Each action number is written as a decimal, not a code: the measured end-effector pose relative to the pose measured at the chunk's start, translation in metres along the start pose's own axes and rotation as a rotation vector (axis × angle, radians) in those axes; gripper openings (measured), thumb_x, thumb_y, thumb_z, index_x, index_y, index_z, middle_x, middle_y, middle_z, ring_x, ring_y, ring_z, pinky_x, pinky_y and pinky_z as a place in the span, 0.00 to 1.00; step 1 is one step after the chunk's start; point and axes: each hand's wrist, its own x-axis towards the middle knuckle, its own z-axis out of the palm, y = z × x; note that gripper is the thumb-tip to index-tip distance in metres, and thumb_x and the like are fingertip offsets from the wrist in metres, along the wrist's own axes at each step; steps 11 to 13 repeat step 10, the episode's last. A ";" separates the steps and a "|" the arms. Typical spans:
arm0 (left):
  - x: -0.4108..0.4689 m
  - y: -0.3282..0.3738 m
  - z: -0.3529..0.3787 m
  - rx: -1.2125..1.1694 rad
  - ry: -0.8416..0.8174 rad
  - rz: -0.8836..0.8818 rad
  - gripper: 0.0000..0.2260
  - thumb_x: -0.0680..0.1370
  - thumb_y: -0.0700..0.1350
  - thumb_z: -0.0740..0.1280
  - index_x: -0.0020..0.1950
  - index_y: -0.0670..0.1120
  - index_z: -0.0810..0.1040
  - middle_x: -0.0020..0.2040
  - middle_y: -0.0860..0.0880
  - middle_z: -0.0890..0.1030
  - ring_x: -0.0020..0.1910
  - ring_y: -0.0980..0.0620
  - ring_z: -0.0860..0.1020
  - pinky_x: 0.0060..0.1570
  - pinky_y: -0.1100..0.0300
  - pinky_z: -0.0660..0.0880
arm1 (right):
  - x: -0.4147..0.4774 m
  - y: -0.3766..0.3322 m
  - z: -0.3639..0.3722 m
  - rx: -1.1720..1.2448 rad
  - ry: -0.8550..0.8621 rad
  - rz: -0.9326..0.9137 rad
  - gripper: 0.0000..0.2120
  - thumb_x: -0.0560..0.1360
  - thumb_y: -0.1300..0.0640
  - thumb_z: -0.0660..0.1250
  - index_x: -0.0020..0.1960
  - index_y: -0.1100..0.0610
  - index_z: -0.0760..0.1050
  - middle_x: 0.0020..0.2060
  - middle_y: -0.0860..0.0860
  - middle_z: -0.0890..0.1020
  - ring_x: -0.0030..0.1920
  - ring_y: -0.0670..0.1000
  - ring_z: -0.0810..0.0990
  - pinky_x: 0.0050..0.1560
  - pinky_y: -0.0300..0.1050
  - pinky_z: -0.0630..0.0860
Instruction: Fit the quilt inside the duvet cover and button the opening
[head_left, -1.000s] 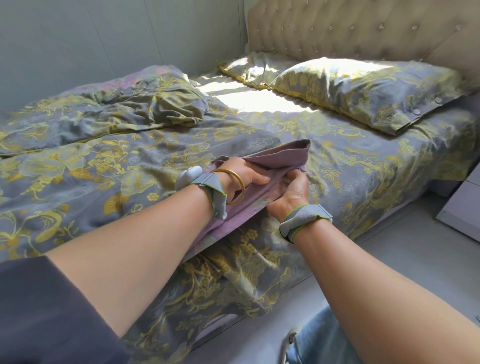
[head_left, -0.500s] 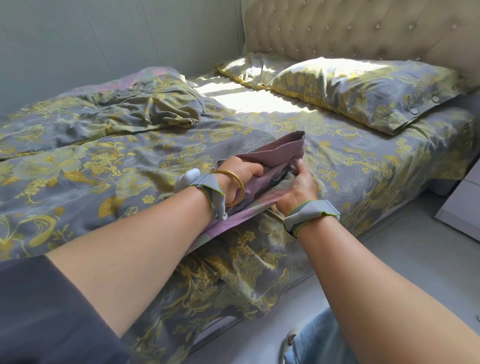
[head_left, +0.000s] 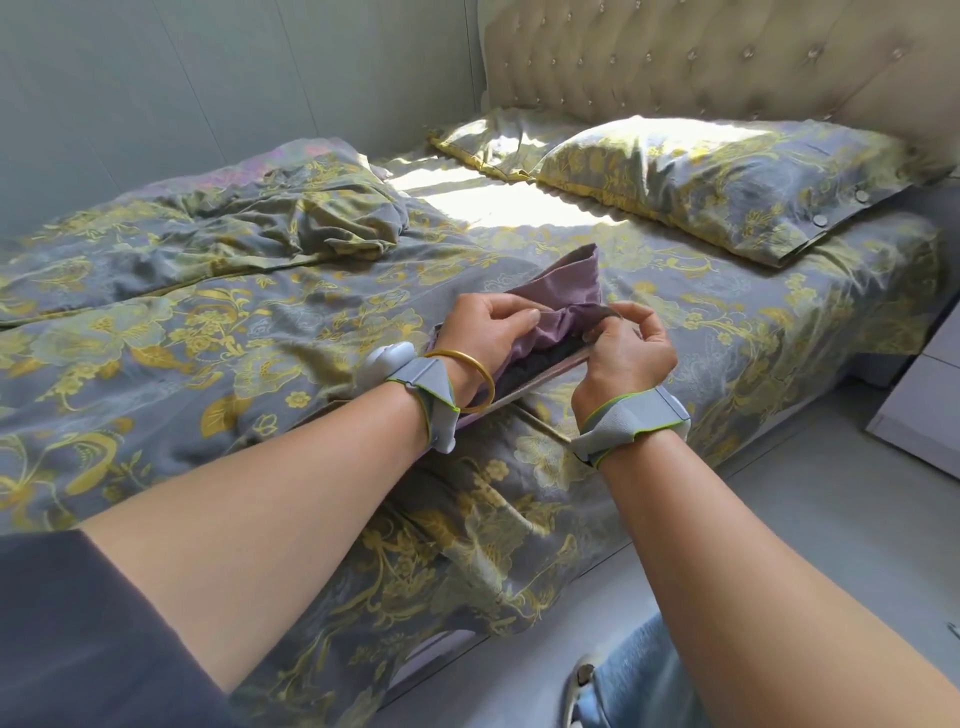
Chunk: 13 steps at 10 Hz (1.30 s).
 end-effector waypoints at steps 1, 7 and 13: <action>-0.011 0.006 -0.004 -0.019 -0.131 0.016 0.07 0.76 0.41 0.68 0.49 0.44 0.85 0.44 0.49 0.84 0.41 0.60 0.79 0.47 0.71 0.75 | -0.005 -0.011 -0.004 0.070 -0.020 -0.022 0.16 0.67 0.74 0.61 0.32 0.54 0.76 0.28 0.52 0.76 0.27 0.49 0.73 0.32 0.41 0.72; -0.093 -0.046 -0.092 0.569 -0.228 -0.460 0.04 0.76 0.43 0.68 0.45 0.43 0.81 0.31 0.49 0.79 0.29 0.52 0.76 0.33 0.63 0.73 | -0.072 0.037 -0.029 -0.700 -0.894 0.399 0.05 0.77 0.62 0.63 0.43 0.56 0.71 0.30 0.52 0.70 0.24 0.45 0.66 0.28 0.36 0.61; -0.132 -0.033 -0.143 0.296 -0.292 -0.566 0.07 0.78 0.42 0.64 0.45 0.40 0.79 0.39 0.42 0.82 0.32 0.49 0.79 0.37 0.58 0.77 | -0.102 0.056 -0.018 -0.980 -0.879 -0.014 0.11 0.71 0.58 0.67 0.30 0.56 0.76 0.27 0.54 0.80 0.27 0.51 0.77 0.30 0.42 0.72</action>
